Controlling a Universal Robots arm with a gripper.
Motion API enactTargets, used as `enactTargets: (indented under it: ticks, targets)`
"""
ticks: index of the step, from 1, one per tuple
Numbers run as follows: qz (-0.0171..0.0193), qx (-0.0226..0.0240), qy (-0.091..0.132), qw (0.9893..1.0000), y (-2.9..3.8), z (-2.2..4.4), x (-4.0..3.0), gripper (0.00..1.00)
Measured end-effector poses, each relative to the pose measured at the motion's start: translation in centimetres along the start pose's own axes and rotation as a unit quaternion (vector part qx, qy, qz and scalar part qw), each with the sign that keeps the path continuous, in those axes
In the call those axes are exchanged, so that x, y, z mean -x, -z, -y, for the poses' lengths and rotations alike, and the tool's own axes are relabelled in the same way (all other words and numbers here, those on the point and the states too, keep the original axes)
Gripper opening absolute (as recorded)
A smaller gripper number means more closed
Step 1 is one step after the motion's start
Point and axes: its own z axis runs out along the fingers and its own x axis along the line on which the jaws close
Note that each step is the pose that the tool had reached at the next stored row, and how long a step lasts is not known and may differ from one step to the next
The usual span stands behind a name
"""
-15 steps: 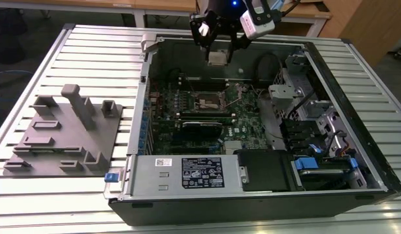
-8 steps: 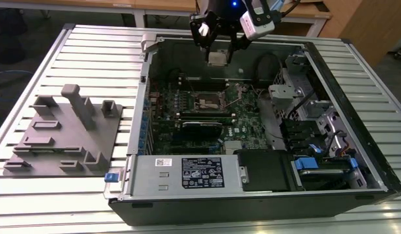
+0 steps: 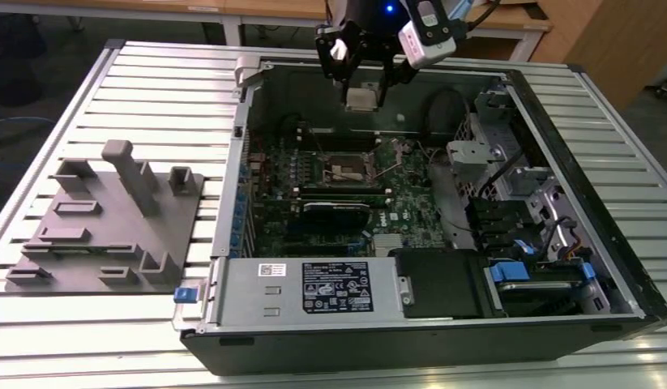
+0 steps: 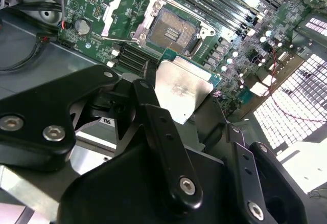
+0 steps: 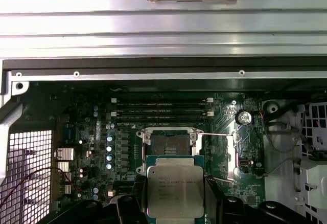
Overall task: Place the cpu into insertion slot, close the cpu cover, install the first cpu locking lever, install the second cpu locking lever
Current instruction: 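Place the cpu into insertion slot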
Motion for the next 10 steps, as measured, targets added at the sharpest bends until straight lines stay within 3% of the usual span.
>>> enactTargets:
  ticks: [10]
  targets:
    - [0.0000,0.0001,0.000,1.0000,-0.14,0.01,0.00,0.54]
